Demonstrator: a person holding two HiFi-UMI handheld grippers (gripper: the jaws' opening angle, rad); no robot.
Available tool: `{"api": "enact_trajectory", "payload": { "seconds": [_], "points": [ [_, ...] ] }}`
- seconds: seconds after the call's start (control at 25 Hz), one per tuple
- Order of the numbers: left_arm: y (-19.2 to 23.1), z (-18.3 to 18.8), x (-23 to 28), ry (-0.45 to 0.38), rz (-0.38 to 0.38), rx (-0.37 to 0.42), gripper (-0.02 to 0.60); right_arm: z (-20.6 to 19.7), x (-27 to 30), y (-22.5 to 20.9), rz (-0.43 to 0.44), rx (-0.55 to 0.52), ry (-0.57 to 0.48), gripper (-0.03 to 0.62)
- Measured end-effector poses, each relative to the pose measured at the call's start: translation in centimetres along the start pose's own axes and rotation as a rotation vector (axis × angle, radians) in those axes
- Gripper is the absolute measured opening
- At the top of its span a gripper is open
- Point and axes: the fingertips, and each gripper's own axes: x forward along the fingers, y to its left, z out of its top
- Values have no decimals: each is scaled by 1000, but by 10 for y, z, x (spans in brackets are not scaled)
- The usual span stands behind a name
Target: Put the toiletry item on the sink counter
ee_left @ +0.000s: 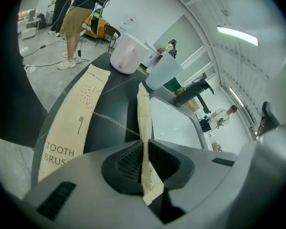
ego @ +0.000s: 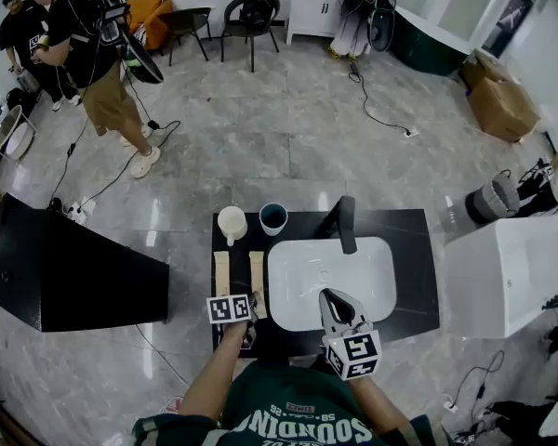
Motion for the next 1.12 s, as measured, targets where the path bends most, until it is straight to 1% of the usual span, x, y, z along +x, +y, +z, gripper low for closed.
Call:
{"api": "enact_trajectory", "payload": {
  "seconds": [0.12,0.2,0.32,0.48,0.6,0.76,0.88,1.0,1.08,1.12],
  "points": [
    [3,-2,3,8,4,9,54,-2,-2,-3,-6,1,4,43],
    [4,-3,4,14,19,42,67,-4,-3,-4,-7,1,5,43],
    [3,1,3,4,35,85,71,-5,-2,-3,0,5,7,43],
    [2,6,-7,-33,34,84,78,-3,-3,-3,9,18,4,43],
    [-2,8,-13,-46,23,88,80,-2,-2,-3,12,13,0,43],
    [-3,10,-22,-63,34,119,80,-2,-5,-8,-2,32,-15,43],
    [-10,18,-33,-96,40,161,80,1,-7,-10,-4,25,-29,43],
    [-31,29,-43,-156,5,216,80,6,-8,-10,9,15,-46,43],
    [-51,38,-51,-211,-27,276,69,9,-10,-9,19,13,-58,43],
    [-60,43,-56,-239,-34,314,51,10,-10,-8,24,11,-62,43]
  ]
}}
